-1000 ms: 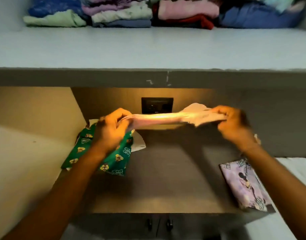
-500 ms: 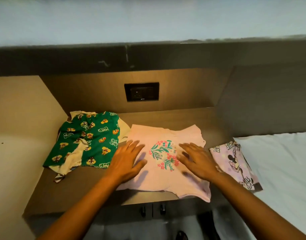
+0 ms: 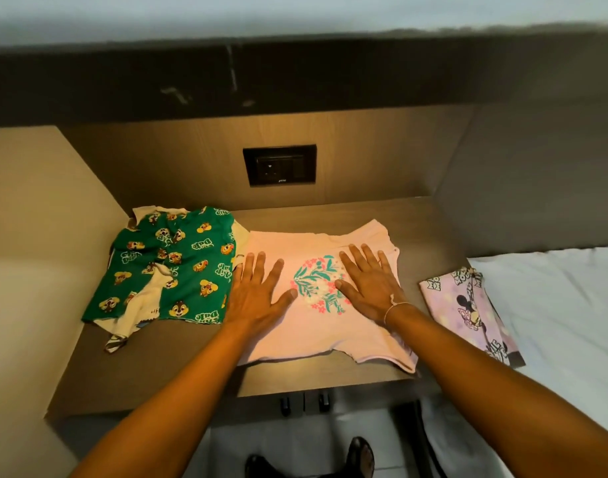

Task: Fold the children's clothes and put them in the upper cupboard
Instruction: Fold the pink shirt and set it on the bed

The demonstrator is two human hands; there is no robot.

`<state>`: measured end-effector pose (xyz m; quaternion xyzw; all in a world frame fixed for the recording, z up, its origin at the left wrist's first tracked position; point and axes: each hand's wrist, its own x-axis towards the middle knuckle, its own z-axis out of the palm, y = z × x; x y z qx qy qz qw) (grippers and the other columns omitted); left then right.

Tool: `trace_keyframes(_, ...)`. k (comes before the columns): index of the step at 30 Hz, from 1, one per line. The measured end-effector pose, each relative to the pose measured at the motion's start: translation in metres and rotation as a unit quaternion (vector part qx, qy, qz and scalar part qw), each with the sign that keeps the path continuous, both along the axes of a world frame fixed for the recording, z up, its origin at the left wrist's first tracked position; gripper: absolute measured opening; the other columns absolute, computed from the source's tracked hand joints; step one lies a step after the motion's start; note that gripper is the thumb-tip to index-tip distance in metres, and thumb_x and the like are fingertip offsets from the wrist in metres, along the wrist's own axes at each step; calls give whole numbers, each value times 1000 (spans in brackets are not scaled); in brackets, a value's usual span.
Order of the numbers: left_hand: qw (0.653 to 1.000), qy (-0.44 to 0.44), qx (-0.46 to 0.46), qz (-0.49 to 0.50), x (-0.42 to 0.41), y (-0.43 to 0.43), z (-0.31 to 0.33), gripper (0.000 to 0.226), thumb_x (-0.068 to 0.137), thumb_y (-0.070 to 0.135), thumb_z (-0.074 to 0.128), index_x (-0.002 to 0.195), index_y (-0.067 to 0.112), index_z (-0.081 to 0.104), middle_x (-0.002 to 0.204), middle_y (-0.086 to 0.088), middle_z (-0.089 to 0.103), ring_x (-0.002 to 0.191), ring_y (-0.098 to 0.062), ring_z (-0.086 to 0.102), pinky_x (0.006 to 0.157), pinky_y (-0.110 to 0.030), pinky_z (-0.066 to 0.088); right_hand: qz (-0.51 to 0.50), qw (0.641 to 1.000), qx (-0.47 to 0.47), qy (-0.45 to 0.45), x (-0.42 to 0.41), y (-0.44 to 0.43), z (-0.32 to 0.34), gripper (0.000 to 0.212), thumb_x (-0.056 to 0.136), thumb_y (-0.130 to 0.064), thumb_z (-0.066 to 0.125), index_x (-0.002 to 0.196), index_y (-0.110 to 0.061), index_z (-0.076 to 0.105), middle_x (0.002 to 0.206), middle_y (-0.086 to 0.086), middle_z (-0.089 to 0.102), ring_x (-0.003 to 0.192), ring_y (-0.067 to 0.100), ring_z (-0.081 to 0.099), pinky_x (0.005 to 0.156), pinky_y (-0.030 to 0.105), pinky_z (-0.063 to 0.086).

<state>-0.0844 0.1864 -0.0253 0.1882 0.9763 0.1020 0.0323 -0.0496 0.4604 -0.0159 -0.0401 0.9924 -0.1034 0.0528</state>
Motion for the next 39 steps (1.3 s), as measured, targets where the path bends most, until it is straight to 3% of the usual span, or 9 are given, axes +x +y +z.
trace_keyframes(5,987,20,76,-141,49,-48,14,81,87,77,33,152,30,26,161,7,11,151,-18,4,119,-47,2,54,987,-94,118,86,11,13,60,98,-60,34,150,-31,29,158,-6,27,148,14,14,121,40,15)
trace_keyframes(11,976,48,40,-208,113,-97,3,75,85,67,53,138,15,53,150,-4,44,140,-28,37,111,-51,33,127,990,-10,68,170,19,-7,67,90,-56,54,145,-20,41,157,2,31,147,24,22,119,42,21)
trace_keyframes(14,968,116,68,-211,123,-98,0,53,87,52,58,118,11,68,129,-8,64,119,-31,59,93,-45,53,128,984,-33,117,171,21,-9,45,87,-31,67,129,-16,61,144,4,50,137,28,42,112,45,36)
trace_keyframes(18,958,154,113,-216,140,-96,4,33,95,37,54,88,13,76,97,-5,72,87,-27,66,72,-37,53,134,969,-89,189,185,19,0,19,90,-19,58,99,-17,74,123,-1,67,115,24,61,94,38,51)
trace_keyframes(23,973,-30,204,-103,143,-95,44,13,87,34,57,92,27,67,92,13,66,85,-6,63,71,-30,55,74,974,-199,80,188,17,45,26,79,-3,70,93,-25,72,93,-11,72,84,13,69,72,28,55)
trace_keyframes(28,917,-195,348,18,104,-94,84,15,86,13,70,93,27,70,86,10,71,80,-8,67,65,-21,56,14,959,-283,4,151,30,92,13,84,-24,70,94,-32,72,86,-22,71,78,4,66,68,24,53)
trace_keyframes(32,917,-201,339,64,50,-69,92,3,86,23,72,88,26,72,80,5,71,75,-5,64,61,-20,51,-66,978,-199,-6,95,43,92,9,82,-39,72,90,-34,72,90,-12,72,84,12,65,76,35,54)
trace_keyframes(36,926,-230,272,128,3,-46,76,10,88,31,70,92,22,70,89,-5,71,87,-26,66,73,-48,59,-106,989,-94,-34,52,52,73,14,85,-42,67,97,-35,70,98,-4,72,84,16,60,70,29,50)
trace_keyframes(39,940,-217,221,142,-13,-35,67,18,87,32,70,98,17,71,95,-11,71,91,-30,66,82,-53,56,-121,990,-56,-39,33,50,66,15,86,-38,67,101,-35,69,103,0,72,88,19,59,66,25,41)
